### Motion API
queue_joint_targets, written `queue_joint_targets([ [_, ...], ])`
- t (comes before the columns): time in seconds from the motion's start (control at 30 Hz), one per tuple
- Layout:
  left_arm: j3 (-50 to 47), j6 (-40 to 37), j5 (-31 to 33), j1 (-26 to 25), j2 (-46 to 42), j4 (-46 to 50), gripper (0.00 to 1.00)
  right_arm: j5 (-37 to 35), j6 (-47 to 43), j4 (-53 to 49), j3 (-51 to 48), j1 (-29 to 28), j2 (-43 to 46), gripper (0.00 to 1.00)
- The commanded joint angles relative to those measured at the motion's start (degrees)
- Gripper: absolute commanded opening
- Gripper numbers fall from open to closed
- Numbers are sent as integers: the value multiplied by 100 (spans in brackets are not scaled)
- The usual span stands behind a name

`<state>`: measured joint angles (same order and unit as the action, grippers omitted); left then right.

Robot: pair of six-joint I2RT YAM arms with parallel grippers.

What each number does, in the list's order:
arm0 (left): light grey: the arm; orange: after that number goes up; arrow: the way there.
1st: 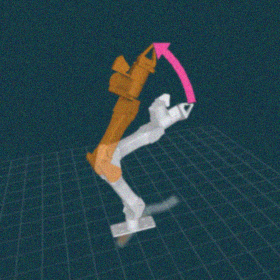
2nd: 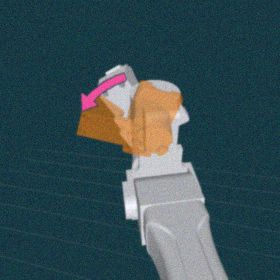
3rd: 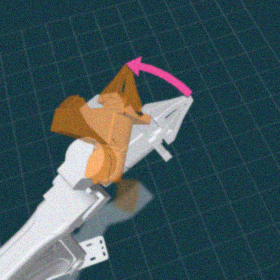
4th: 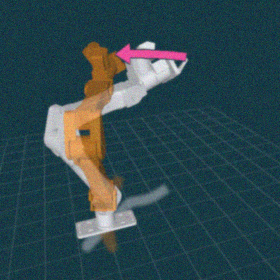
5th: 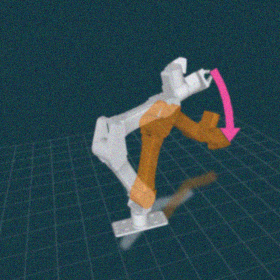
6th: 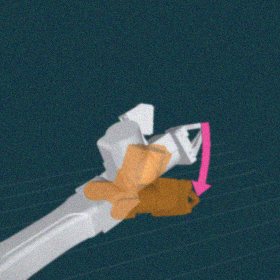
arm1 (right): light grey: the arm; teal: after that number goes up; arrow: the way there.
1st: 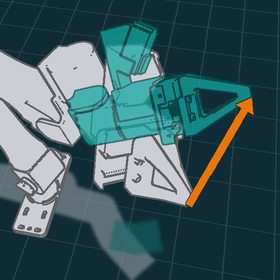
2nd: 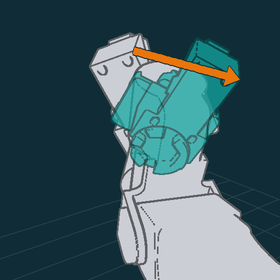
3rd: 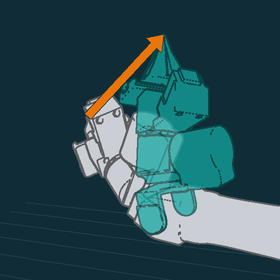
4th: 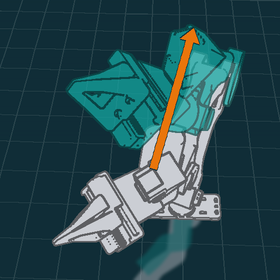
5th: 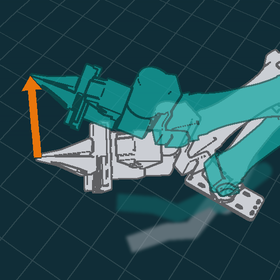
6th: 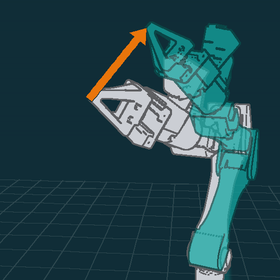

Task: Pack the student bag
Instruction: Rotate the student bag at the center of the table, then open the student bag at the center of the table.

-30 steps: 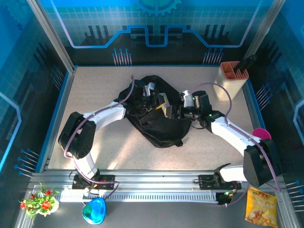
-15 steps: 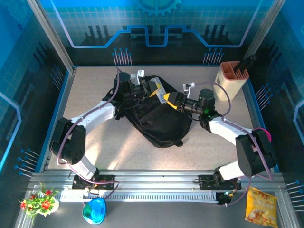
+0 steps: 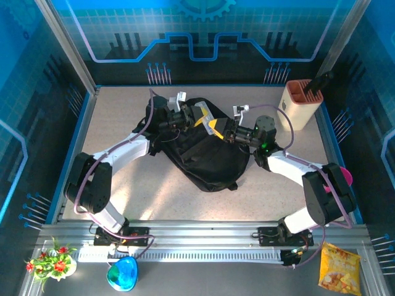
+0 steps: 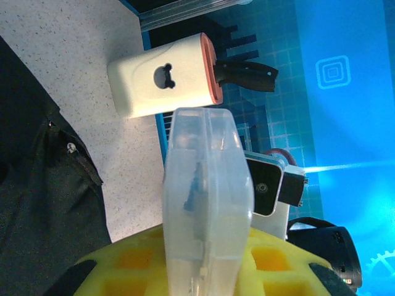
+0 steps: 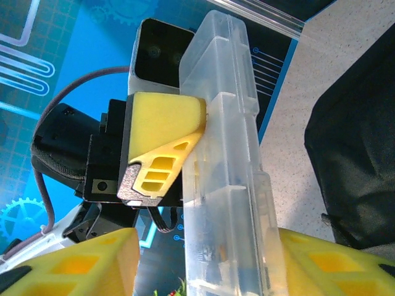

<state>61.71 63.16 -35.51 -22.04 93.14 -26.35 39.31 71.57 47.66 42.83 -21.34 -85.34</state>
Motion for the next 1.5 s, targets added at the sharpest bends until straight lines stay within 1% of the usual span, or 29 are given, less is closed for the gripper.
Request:
queue_joint_targets([
  [0.0, -148, 77, -142, 42, -157, -229, 17, -27, 50, 392, 101, -71, -53, 48],
  [0.1, -177, 72, -89, 59, -156, -222, 19, 15, 35, 357, 120, -80, -62, 35],
  [0.17, -178, 38, -61, 77, -156, -172, 24, 20, -23, 233, 140, -80, -46, 27],
  [0.2, -177, 3, -41, 94, -165, -118, 28, 1, -85, 133, 129, -76, -21, 23],
  [0.27, -201, -165, 53, 142, -217, 101, 41, -72, -235, -111, 117, -70, 53, 19],
  [0.33, -292, -568, 309, 224, -354, 560, 58, -178, -482, -556, 82, -50, 194, 18],
  [0.4, -370, -1133, 717, 286, -532, 1217, 66, -334, -780, -1106, 52, -20, 370, 17],
  [0.43, -381, -1562, 933, 288, -611, 1578, 70, -406, -945, -1446, 43, 3, 462, 16],
  [0.53, -366, -2551, 1612, 271, -748, 2598, 72, -704, -1385, -2370, -2, 75, 731, 16],
  [0.6, -421, -2901, 1820, 271, -763, 2895, 72, -901, -1598, -2845, -26, 112, 893, 16],
  [0.67, -466, -3122, 1826, 261, -724, 2982, 71, -1069, -1777, -3180, -38, 152, 1026, 17],
  [0.73, -480, -3239, 1789, 234, -607, 2979, 67, -1266, -1922, -3768, 12, 172, 1118, 16],
  [0.83, -454, -3393, 1693, 139, -368, 2932, 60, -1411, -2023, -4210, 118, 174, 1170, 16],
  [1.0, -297, -3666, 1865, -184, -37, 3064, 44, -1524, -2088, -4603, 287, 174, 1194, 17],
  [1.1, -283, -3730, 2079, -345, 67, 3118, 40, -1552, -2094, -4727, 353, 155, 1159, 17],
  [1.23, -261, -3766, 2111, -462, 228, 3161, 35, -1571, -2053, -4816, 402, 123, 1089, 17],
  [1.47, -264, -3958, 1975, -662, 190, 3219, 20, -1577, -2088, -5197, 599, 63, 990, 17],
])
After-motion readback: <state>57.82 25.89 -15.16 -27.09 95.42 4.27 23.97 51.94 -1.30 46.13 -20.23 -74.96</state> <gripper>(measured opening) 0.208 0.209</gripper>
